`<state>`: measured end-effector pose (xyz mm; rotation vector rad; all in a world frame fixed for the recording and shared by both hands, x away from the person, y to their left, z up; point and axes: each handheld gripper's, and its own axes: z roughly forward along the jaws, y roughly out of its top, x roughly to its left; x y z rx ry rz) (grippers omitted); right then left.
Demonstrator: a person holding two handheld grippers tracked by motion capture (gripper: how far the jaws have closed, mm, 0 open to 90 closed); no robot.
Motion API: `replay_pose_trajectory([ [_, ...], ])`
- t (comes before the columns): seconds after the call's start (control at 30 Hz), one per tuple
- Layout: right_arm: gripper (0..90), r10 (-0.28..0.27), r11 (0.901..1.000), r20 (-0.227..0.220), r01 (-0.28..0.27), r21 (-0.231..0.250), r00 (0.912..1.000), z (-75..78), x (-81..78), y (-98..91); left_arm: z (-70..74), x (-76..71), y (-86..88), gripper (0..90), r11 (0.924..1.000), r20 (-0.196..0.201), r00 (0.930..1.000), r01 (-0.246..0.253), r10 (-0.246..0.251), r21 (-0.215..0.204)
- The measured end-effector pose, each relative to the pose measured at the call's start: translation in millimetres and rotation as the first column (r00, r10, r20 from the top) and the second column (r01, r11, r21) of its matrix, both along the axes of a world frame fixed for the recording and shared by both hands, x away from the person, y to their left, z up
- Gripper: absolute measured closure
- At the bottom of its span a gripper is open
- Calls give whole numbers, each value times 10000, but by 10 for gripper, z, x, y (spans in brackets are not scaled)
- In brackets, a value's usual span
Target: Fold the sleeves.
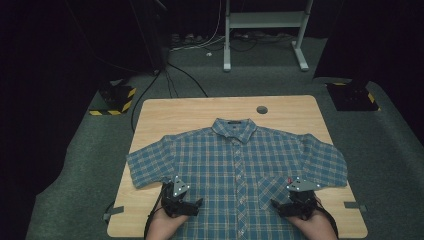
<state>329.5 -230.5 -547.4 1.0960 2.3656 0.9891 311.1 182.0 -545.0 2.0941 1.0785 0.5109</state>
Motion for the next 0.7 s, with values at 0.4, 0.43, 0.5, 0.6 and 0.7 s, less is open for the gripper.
replay_pose_trajectory([
  [0.4,0,25,10000,-14,-25,-23,10000,-2,3,4,137,55,192,2,9993,251,9997,10,-1,-377],
  [0.43,0,18,10000,-15,-18,-29,10000,-2,2,5,146,64,208,2,9992,247,9997,-3,13,-400],
  [0.5,0,24,10000,-36,-24,-12,10000,-2,5,3,157,86,239,2,9985,228,9997,-7,20,-556],
  [0.6,0,39,10000,-80,-39,12,10000,-2,9,0,166,114,282,2,9977,149,9998,-100,110,-664],
  [0.7,0,34,10000,-76,-34,5,10000,-2,8,1,169,135,324,2,9969,70,9998,-184,190,-763],
])
